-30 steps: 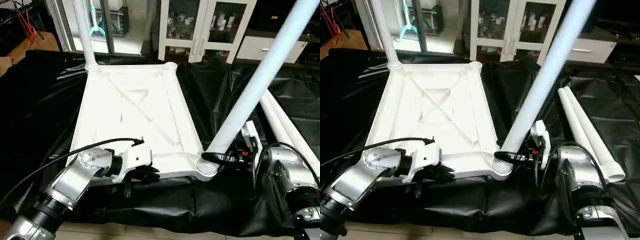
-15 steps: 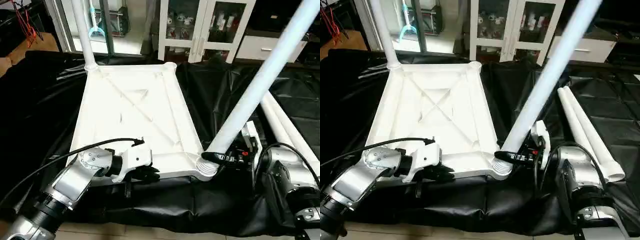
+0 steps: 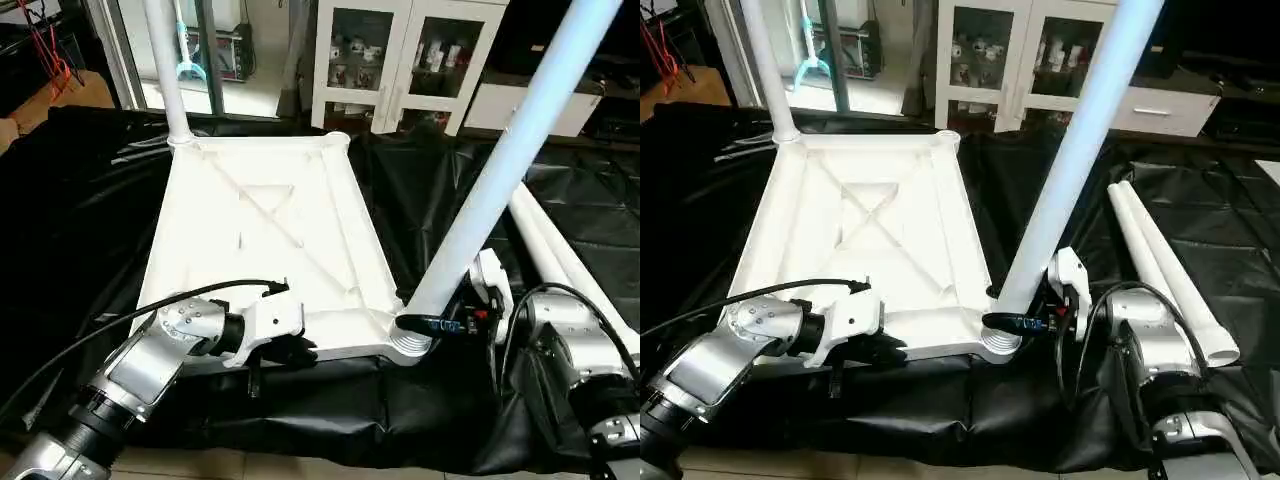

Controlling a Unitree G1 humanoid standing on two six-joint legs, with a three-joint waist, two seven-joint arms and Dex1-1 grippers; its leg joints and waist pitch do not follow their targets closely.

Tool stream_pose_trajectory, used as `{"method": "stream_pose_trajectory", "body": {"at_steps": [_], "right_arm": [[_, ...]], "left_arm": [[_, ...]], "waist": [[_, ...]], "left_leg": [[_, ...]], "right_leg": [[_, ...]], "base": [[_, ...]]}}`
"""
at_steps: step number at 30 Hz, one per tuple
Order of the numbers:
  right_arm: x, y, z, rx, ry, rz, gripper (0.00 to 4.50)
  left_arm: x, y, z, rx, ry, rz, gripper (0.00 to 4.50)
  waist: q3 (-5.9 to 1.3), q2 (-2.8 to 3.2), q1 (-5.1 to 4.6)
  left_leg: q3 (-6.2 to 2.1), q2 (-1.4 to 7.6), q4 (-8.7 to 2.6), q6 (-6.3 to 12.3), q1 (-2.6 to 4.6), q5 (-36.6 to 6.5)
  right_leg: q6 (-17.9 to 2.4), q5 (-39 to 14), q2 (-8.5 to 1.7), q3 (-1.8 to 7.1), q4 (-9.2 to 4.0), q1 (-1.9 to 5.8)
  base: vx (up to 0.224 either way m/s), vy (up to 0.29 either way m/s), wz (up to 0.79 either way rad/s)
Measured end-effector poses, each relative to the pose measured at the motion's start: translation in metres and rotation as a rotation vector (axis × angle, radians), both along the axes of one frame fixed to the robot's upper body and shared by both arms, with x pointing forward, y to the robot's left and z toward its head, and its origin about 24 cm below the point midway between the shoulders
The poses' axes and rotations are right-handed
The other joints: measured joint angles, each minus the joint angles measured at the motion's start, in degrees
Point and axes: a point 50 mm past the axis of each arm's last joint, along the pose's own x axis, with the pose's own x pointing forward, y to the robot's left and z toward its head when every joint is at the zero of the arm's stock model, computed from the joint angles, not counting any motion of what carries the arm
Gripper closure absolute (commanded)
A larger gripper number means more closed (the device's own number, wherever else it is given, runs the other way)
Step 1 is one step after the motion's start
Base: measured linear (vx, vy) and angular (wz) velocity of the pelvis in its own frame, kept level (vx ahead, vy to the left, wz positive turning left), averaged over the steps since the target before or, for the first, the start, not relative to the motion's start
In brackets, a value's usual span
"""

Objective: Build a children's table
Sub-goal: Insert table leg to table base

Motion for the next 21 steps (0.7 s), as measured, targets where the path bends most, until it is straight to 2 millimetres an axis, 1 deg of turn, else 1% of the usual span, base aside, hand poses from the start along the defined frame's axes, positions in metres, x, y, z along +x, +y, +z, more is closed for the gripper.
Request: {"method": "stream_pose_trajectory", "body": {"at_steps": [7,10,13,16,21], "right_arm": [[-0.0026,0.0003,-0.0014,-0.002,-0.019,-0.005,2.62],[-0.0035,0.0010,-0.0025,-0.002,-0.037,-0.010,2.62],[-0.0051,0.0030,-0.0043,-0.005,-0.073,-0.013,2.62],[-0.0072,0.0046,-0.0064,-0.001,-0.096,-0.018,2.61],[-0.0076,0.0068,-0.0075,0.004,-0.109,-0.027,2.60]], "left_arm": [[-0.0005,-0.0002,-0.0006,0.003,0.002,-0.002,4.50],[-0.0006,0.0001,-0.0010,0.006,0.003,-0.002,4.50],[-0.0008,0.0012,-0.0015,0.014,0.004,0.000,4.50],[-0.0009,0.0021,-0.0020,0.021,0.003,0.001,4.50],[-0.0001,0.0035,-0.0017,0.031,-0.006,0.009,4.50]], "waist": [[-0.09,-0.05,-0.04],[-0.09,-0.04,-0.12],[-0.06,0.00,-0.35],[-0.05,0.01,-0.48],[-0.04,0.03,-1.06]], "left_leg": [[-0.02,0.00,0.01,0.00,0.07,0.0],[-0.05,0.00,-0.01,0.00,0.24,0.0],[-0.05,0.00,-0.15,-0.02,0.62,0.0],[-0.05,0.03,-0.26,-0.07,0.98,0.0],[-0.06,0.02,-0.25,-0.10,1.01,0.0]], "right_leg": [[0.0,0.0,0.00,-0.02,-0.02,0.11],[0.0,0.0,0.00,-0.05,-0.07,0.30],[-0.1,0.0,0.01,-0.05,-0.13,0.57],[-0.1,-0.1,0.05,-0.04,-0.20,0.58],[-0.1,-0.1,0.07,0.00,-0.18,0.59]], "base": [[0.000,0.000,0.00],[0.000,0.000,0.00],[0.000,0.000,0.00],[0.000,0.000,0.00],[0.000,0.000,0.00]]}}
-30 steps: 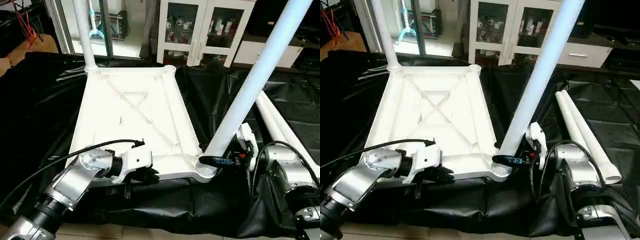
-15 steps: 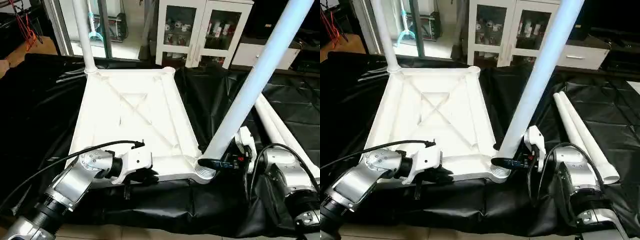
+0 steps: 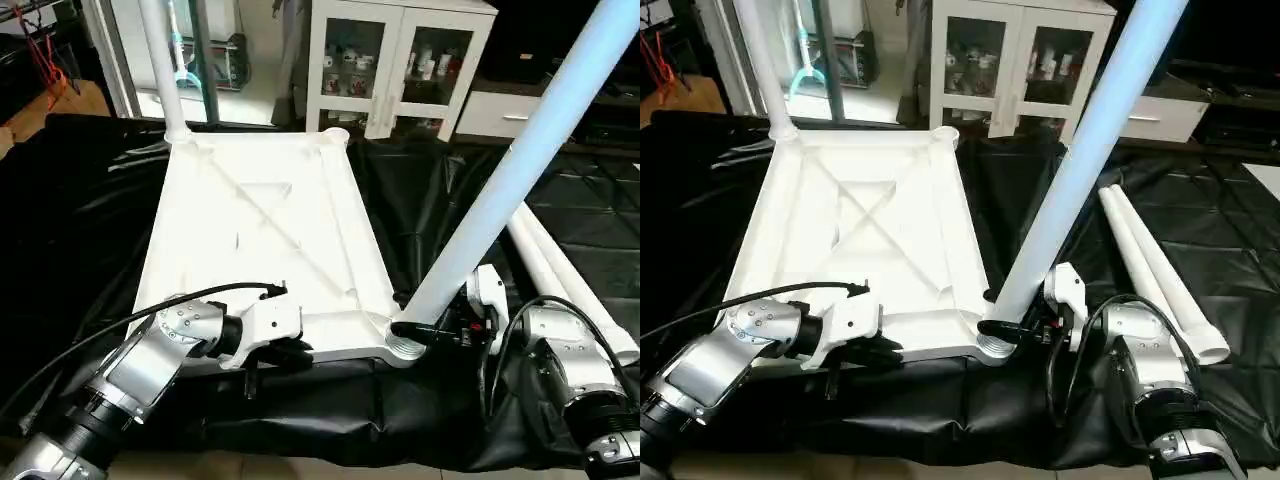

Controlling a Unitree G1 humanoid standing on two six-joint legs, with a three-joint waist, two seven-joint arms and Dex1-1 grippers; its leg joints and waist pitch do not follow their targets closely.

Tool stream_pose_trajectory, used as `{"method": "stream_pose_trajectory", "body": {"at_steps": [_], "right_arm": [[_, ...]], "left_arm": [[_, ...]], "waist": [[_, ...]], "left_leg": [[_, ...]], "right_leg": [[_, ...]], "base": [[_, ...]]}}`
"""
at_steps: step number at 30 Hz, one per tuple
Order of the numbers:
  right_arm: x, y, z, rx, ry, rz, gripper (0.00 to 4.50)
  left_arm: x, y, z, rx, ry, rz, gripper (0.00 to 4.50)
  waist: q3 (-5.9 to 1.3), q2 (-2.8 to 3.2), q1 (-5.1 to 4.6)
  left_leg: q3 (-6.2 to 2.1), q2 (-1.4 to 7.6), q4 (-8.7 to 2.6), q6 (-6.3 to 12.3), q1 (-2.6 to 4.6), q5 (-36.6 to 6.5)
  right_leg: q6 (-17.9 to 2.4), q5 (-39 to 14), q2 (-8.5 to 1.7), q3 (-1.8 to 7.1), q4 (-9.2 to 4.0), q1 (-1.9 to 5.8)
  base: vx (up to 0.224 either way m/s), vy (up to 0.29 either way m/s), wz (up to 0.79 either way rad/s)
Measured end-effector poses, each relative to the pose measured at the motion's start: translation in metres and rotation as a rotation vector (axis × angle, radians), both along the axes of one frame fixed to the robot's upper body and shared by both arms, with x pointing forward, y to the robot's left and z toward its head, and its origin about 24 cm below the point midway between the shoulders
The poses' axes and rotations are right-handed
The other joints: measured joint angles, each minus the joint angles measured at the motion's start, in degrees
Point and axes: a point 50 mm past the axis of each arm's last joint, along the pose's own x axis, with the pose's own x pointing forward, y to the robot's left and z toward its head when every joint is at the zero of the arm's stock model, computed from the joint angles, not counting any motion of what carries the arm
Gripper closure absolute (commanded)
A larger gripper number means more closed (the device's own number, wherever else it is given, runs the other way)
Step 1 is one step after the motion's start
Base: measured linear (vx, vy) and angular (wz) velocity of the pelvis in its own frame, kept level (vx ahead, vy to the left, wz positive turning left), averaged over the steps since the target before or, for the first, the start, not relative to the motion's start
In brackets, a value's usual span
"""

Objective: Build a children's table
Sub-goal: Insert table leg to table base

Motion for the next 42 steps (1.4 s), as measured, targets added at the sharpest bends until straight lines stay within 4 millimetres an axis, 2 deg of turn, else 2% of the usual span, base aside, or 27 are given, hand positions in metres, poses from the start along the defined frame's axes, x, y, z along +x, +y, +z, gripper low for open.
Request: {"method": "stream_pose_trajectory", "body": {"at_steps": [5,15,19,21,23,26,27,30,33,37,39,42], "right_arm": [[0.001,0.001,-0.001,0.001,0.003,0.000,2.60],[0.006,0.004,-0.001,0.001,0.018,0.002,2.60],[0.008,0.008,-0.001,0.003,0.024,-0.003,2.60],[0.016,0.015,-0.001,0.001,0.039,-0.031,2.60],[0.029,0.026,-0.001,0.003,0.051,-0.134,2.59],[0.045,0.034,0.000,0.000,0.060,-0.301,2.57],[0.051,0.035,0.000,-0.011,0.061,-0.369,2.55],[0.071,0.041,0.002,-0.034,0.068,-0.627,2.54],[0.078,0.048,0.005,-0.023,0.065,-0.726,2.54],[0.089,0.055,0.010,0.005,0.046,-0.974,2.54],[0.091,0.056,0.013,0.011,0.033,-1.024,2.54],[0.093,0.058,0.014,0.017,0.026,-1.057,2.54]], "left_arm": [[0.000,0.001,0.000,0.004,0.000,0.003,4.50],[0.000,0.003,-0.001,0.012,0.012,0.015,4.50],[0.000,0.004,-0.001,0.016,0.025,0.029,4.50],[0.002,0.007,0.000,0.024,0.040,0.075,4.50],[0.008,0.005,-0.001,0.019,0.061,0.189,4.50],[0.017,-0.003,-0.001,0.007,0.062,0.299,4.50],[0.021,-0.008,0.000,-0.005,0.056,0.335,4.50],[0.034,-0.033,0.000,-0.033,0.075,0.477,4.50],[0.038,-0.042,0.003,-0.042,0.082,0.539,4.50],[0.045,-0.066,0.010,-0.062,0.067,0.635,4.50],[0.045,-0.072,0.011,-0.074,0.067,0.655,4.50],[0.046,-0.075,0.013,-0.077,0.072,0.671,4.50]], "waist": [[-0.02,-0.03,-0.55],[-0.03,-0.03,-0.99],[-0.01,-0.10,-1.38],[0.00,-0.10,-1.98],[0.04,-0.04,-2.41],[0.17,0.27,-2.53],[0.13,0.39,-2.48],[0.50,0.65,-2.19],[0.69,0.62,-1.99],[1.18,0.54,-1.95],[1.11,0.61,-1.91],[1.13,0.58,-1.72]], "left_leg": [[0.00,-0.03,0.01,0.00,-0.03,0.0],[-0.02,-0.03,0.01,0.00,0.00,0.0],[-0.03,-0.03,0.00,0.00,0.00,0.0],[-0.04,-0.03,-0.03,-0.01,0.00,0.0],[-0.04,-0.04,-0.08,-0.03,0.03,0.0],[-0.17,-0.08,-0.07,-0.11,0.00,0.0],[-0.17,-0.12,-0.07,-0.12,-0.10,0.0],[-0.09,-0.18,-0.01,-0.17,-0.23,0.1],[-0.09,-0.21,-0.01,-0.17,-0.34,0.1],[-0.08,-0.23,0.10,-0.15,-0.79,0.1],[-0.09,-0.29,0.14,-0.10,-1.14,0.1],[-0.11,-0.26,0.10,-0.06,-1.20,0.1]], "right_leg": [[0.0,0.0,-0.01,0.00,-0.11,0.05],[0.0,0.0,-0.01,0.02,-0.10,0.05],[0.0,0.0,-0.01,0.03,-0.08,0.04],[-0.1,0.0,0.00,0.04,0.01,0.04],[-0.2,0.2,-0.01,0.08,0.17,-0.08],[-0.1,0.2,-0.03,0.08,0.18,-0.37],[-0.1,0.2,-0.04,0.15,0.20,-0.71],[-0.5,0.7,-0.08,0.30,0.18,-0.92],[-0.4,0.7,-0.10,0.28,0.13,-0.93],[-0.4,0.8,-0.13,0.29,-0.11,-1.08],[-0.3,0.8,-0.16,0.28,-0.16,-1.06],[0.0,0.9,-0.14,0.21,-0.18,-1.12]], "base": [[0.000,0.000,0.00],[0.000,0.000,0.00],[0.000,0.000,0.00],[0.000,0.000,0.00],[0.000,0.000,0.00],[-0.020,-0.001,-0.04],[0.000,0.000,0.00],[0.000,0.000,0.00],[0.000,0.000,0.00],[0.000,0.000,0.00],[0.026,0.009,0.00],[0.020,0.003,0.00]]}}
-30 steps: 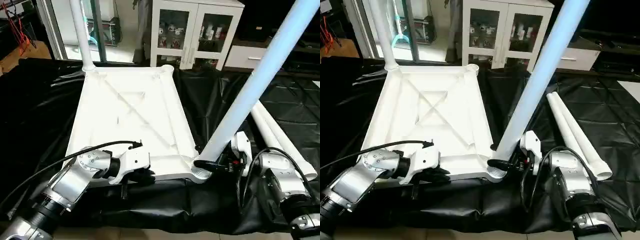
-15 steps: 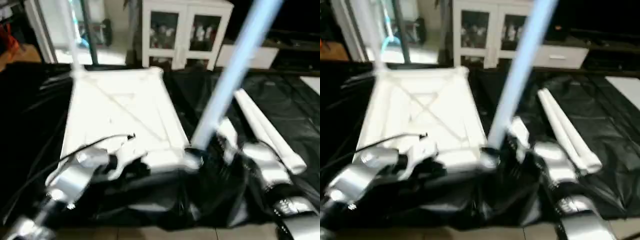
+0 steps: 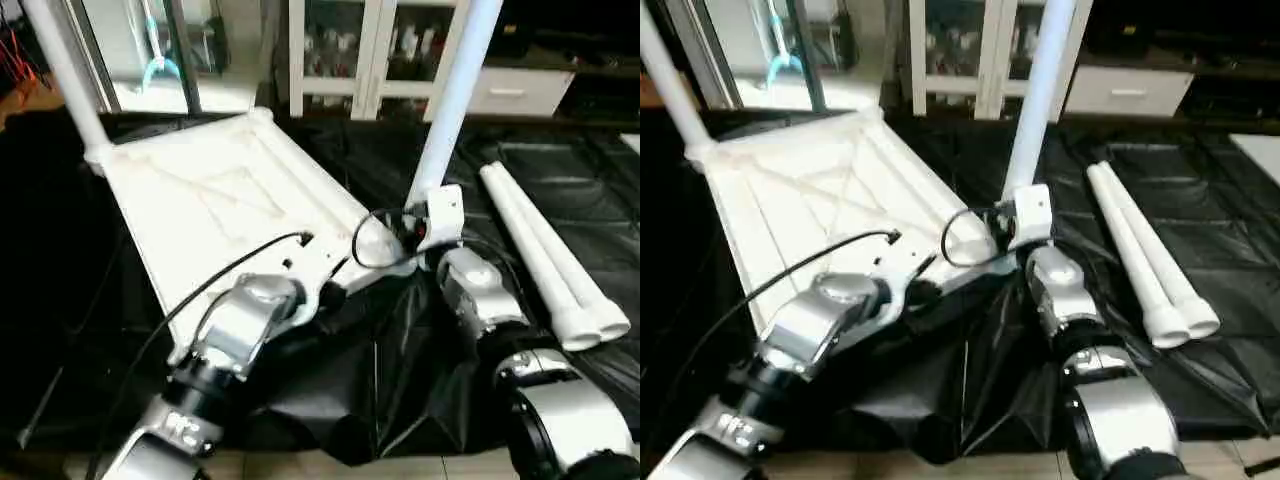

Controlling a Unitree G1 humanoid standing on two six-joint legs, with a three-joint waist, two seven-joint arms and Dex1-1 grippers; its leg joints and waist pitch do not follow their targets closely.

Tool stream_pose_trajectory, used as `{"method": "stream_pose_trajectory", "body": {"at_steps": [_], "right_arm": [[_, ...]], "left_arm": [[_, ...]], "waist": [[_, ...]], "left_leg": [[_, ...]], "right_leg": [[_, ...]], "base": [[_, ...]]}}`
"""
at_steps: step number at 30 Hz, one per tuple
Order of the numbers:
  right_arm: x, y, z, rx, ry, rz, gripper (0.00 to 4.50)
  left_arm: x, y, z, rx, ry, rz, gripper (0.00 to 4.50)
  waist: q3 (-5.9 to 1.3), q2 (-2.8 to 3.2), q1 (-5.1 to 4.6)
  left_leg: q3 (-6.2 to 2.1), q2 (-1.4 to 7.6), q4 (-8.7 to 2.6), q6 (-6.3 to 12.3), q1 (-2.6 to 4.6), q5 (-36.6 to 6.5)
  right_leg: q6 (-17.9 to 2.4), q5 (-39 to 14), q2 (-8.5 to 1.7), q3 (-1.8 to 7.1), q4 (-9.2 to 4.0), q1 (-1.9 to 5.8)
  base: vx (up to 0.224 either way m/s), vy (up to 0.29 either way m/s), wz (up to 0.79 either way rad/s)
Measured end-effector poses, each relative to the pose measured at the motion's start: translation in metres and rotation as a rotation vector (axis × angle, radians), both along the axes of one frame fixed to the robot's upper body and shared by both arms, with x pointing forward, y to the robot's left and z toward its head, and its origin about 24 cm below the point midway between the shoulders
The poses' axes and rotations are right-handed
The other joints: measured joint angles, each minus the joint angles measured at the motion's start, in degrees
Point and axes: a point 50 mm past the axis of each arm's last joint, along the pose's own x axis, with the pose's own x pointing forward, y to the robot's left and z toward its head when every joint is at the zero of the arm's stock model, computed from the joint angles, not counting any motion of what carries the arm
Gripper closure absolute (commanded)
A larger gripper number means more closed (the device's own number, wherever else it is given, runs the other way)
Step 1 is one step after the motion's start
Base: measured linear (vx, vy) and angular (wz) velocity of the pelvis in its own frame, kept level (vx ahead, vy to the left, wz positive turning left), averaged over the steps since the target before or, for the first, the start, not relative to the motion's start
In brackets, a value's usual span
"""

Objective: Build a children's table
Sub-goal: Insert table leg to table base

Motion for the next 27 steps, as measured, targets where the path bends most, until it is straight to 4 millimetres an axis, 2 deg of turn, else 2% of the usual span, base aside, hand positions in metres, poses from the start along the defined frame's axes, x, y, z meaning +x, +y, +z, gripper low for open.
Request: {"method": "stream_pose_trajectory", "body": {"at_steps": [8,10,19,20,22,23,25,27], "right_arm": [[0.001,0.003,0.003,0.030,-0.033,0.036,2.55],[0.000,0.003,0.004,0.032,-0.042,0.046,1.86],[-0.005,-0.002,0.010,0.101,-0.119,0.161,1.18],[-0.008,-0.009,0.009,0.103,-0.128,0.183,0.98],[-0.016,-0.017,0.009,0.118,-0.156,0.239,0.93],[-0.019,-0.018,0.007,0.125,-0.161,0.264,0.93],[-0.031,-0.029,0.006,0.115,-0.188,0.307,0.55],[-0.043,-0.031,0.001,0.097,-0.185,0.384,0.55]], "left_arm": [[0.000,0.005,0.003,-0.010,0.000,0.011,4.50],[-0.001,0.006,0.004,-0.012,-0.001,0.011,4.50],[-0.001,0.010,0.008,-0.015,-0.018,0.004,4.50],[-0.002,0.009,0.008,-0.021,-0.019,-0.001,4.50],[-0.001,0.010,0.008,-0.022,-0.029,-0.005,4.50],[0.000,0.014,0.009,-0.017,-0.037,0.000,4.50],[0.001,0.016,0.009,-0.018,-0.053,-0.002,4.50],[0.005,0.024,0.009,-0.006,-0.077,0.014,4.50]], "waist": [[0.46,0.49,-0.36],[0.49,0.54,-0.40],[0.61,0.63,-0.31],[0.66,0.60,-0.10],[0.77,0.61,0.15],[0.85,0.67,0.00],[0.97,0.81,-0.09],[1.11,0.87,-0.67]], "left_leg": [[0.02,0.11,-0.06,-0.04,0.01,0.0],[0.03,0.11,-0.07,-0.04,-0.03,0.0],[0.04,0.13,0.21,0.38,-0.82,0.2],[0.03,0.15,0.30,0.45,-0.89,0.2],[0.03,0.17,0.45,0.58,-0.97,0.1],[0.03,0.19,0.50,0.62,-0.97,0.1],[0.02,0.19,0.53,0.63,-1.02,0.1],[0.02,0.20,0.61,0.64,-1.02,0.1]], "right_leg": [[0.1,-0.1,0.05,-0.02,0.01,-0.06],[0.1,-0.1,0.05,-0.01,0.02,-0.10],[0.2,-0.1,0.06,-0.02,0.26,-0.84],[0.2,-0.1,0.06,-0.04,0.26,-0.85],[0.4,0.1,0.07,-0.04,0.26,-0.86],[0.5,0.1,0.08,0.00,0.29,-0.89],[0.6,0.2,0.09,-0.02,0.29,-0.91],[0.6,0.2,0.24,0.00,0.39,-0.98]], "base": [[0.000,0.000,0.00],[0.000,0.000,0.00],[0.000,0.000,0.00],[0.000,0.000,0.00],[0.000,0.000,0.00],[0.000,0.000,0.00],[0.000,0.000,0.00],[0.000,0.000,0.00]]}}
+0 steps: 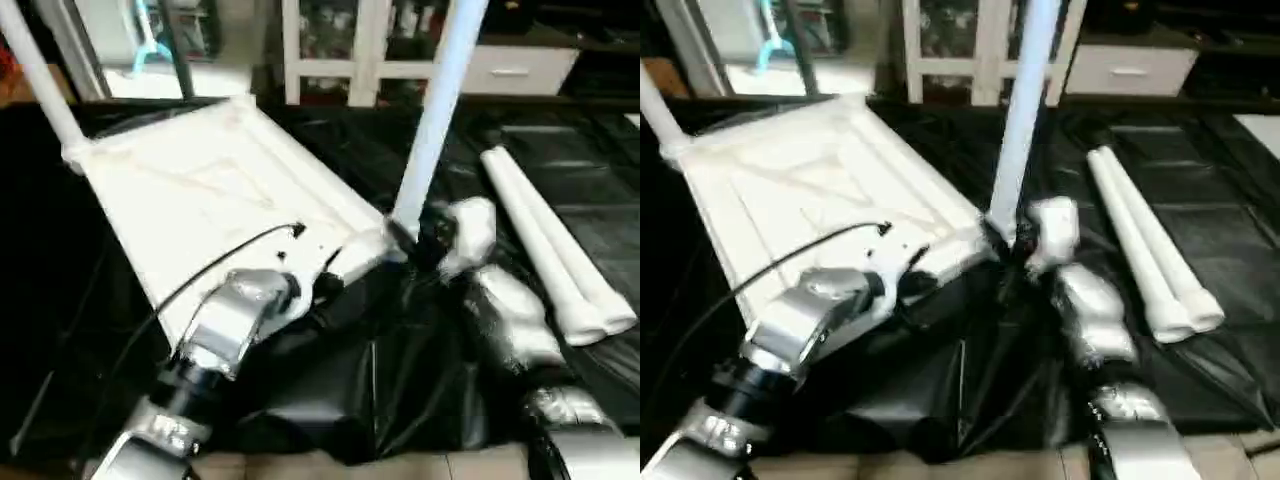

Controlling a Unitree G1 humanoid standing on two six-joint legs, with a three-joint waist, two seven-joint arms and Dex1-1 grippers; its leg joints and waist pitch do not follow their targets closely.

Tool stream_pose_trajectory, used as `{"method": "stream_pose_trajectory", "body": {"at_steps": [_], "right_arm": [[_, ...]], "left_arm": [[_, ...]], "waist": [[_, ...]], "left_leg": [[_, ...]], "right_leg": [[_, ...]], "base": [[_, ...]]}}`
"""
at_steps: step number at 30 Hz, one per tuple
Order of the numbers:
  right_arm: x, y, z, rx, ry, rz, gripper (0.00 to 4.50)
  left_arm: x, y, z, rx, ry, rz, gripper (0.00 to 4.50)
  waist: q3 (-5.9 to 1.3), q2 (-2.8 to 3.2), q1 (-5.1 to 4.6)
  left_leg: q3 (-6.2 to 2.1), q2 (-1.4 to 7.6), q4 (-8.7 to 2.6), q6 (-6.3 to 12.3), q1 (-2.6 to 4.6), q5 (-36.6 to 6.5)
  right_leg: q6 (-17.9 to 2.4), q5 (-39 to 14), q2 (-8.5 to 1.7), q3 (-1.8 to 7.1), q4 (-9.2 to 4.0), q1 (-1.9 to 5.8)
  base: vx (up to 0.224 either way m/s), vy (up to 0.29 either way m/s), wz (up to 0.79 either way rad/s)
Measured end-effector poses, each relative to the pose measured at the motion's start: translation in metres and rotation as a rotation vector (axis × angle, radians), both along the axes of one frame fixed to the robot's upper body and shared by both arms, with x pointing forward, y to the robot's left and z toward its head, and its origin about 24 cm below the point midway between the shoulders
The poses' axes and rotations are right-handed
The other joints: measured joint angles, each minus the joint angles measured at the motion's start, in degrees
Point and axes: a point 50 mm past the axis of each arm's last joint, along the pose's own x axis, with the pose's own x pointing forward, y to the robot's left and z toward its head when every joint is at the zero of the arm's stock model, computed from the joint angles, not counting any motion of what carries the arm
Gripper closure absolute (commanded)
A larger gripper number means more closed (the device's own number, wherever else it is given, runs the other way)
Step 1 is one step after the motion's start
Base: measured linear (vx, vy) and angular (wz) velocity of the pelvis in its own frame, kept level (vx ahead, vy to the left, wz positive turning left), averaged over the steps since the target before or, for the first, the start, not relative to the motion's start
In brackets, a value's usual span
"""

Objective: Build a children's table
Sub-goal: Insert table leg to table base

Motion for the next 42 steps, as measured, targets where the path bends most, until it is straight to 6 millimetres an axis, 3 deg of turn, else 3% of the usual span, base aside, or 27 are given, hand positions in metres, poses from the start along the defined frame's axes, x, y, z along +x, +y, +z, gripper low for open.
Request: {"method": "stream_pose_trajectory", "body": {"at_steps": [4,9,15,18,19,25,30,31,42], "right_arm": [[-0.024,-0.011,-0.009,-0.004,0.013,0.055,0.55],[-0.044,-0.028,-0.012,-0.012,0.031,0.071,0.55],[-0.056,-0.039,-0.020,0.002,0.071,0.024,0.55],[-0.054,-0.036,-0.012,0.026,0.051,0.035,0.55],[-0.053,-0.035,-0.008,0.037,0.039,0.040,0.35],[-0.048,-0.024,0.014,0.140,0.028,0.155,0.08],[-0.044,-0.010,0.027,0.127,0.075,0.328,0.08],[-0.044,-0.011,0.027,0.120,0.084,0.342,0.08],[-0.022,-0.009,0.036,-0.007,0.097,0.376,0.08]], "left_arm": [[0.003,0.012,-0.001,0.007,-0.035,-0.001,4.50],[0.007,0.034,-0.001,0.024,-0.053,0.011,4.50],[0.008,0.048,-0.001,0.032,-0.057,-0.030,4.50],[0.006,0.048,-0.002,0.031,-0.058,-0.049,4.50],[0.006,0.048,-0.002,0.030,-0.057,-0.054,4.50],[-0.010,0.048,-0.007,0.034,-0.082,-0.209,4.50],[-0.026,0.036,-0.009,0.025,-0.068,-0.358,4.50],[-0.026,0.036,-0.009,0.027,-0.071,-0.362,4.50],[-0.026,0.038,-0.008,0.047,-0.088,-0.355,4.50]], "waist": [[0.24,0.43,0.31],[0.26,0.54,0.22],[0.35,0.78,0.40],[0.38,0.85,0.52],[0.38,0.85,0.65],[0.36,0.87,1.86],[0.33,0.92,4.66],[0.33,0.91,4.79],[0.33,0.61,3.01]], "left_leg": [[-0.05,0.05,0.02,-0.01,-0.01,0.0],[-0.05,0.05,0.19,-0.01,0.07,0.0],[-0.08,0.05,0.38,-0.02,0.06,0.0],[-0.08,0.04,0.47,-0.01,0.05,0.0],[-0.08,0.04,0.51,0.00,0.05,0.0],[-0.08,0.05,0.61,0.13,0.02,-0.1],[-0.05,0.01,1.04,0.26,-0.10,-0.2],[-0.05,0.01,1.17,0.29,-0.13,-0.2],[-0.04,0.02,1.40,0.30,-0.11,-0.2]], "right_leg": [[0.0,0.0,0.09,-0.04,0.09,-0.02],[-0.1,-0.1,0.09,0.02,0.28,-0.01],[-0.4,-0.2,0.00,0.02,0.55,-0.01],[-0.4,-0.2,-0.06,0.03,0.63,0.00],[-0.4,-0.2,-0.07,0.02,0.64,0.01],[-0.2,-0.1,-0.15,0.02,0.64,0.05],[-0.4,-0.2,-0.31,0.04,0.75,0.16],[-0.3,-0.2,-0.32,0.06,0.81,0.16],[-0.2,-0.1,-0.24,0.17,1.00,0.11]], "base": [[0.000,0.000,0.00],[0.000,0.000,0.00],[0.000,0.000,0.00],[0.000,0.000,0.00],[0.000,0.000,0.00],[0.000,0.000,0.00],[0.000,0.000,0.00],[0.000,0.000,0.00],[0.000,0.000,0.00]]}}
